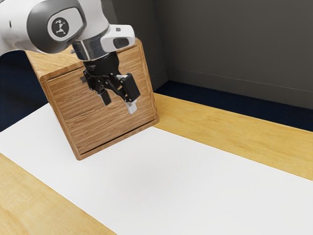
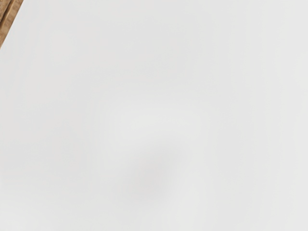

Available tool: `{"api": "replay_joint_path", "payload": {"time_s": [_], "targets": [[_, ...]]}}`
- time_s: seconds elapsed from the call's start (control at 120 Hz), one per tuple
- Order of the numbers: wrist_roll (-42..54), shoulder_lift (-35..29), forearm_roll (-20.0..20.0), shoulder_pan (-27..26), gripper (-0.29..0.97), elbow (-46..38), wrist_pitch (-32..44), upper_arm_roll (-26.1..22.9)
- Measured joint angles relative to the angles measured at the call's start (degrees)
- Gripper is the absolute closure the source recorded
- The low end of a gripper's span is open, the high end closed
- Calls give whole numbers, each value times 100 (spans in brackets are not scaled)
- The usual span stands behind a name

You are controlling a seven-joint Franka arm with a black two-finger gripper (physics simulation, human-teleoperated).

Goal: Pull the drawer handle with one arm to open the drawer

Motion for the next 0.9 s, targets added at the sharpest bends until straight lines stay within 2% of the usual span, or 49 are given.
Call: {"api": "replay_joint_path", "payload": {"time_s": [0.167, 0.35, 0.5, 0.625, 0.9], "targets": [[24, -1, -60, 83, 0, -3, -8, 20], [41, 49, -398, -44, 0, 3, -36, 300], [133, -73, -481, 72, 0, 908, -282, 338], [180, -425, -527, 255, 0, 1102, -404, 255], [194, -135, -594, -128, 0, 1079, -270, 276]]}}
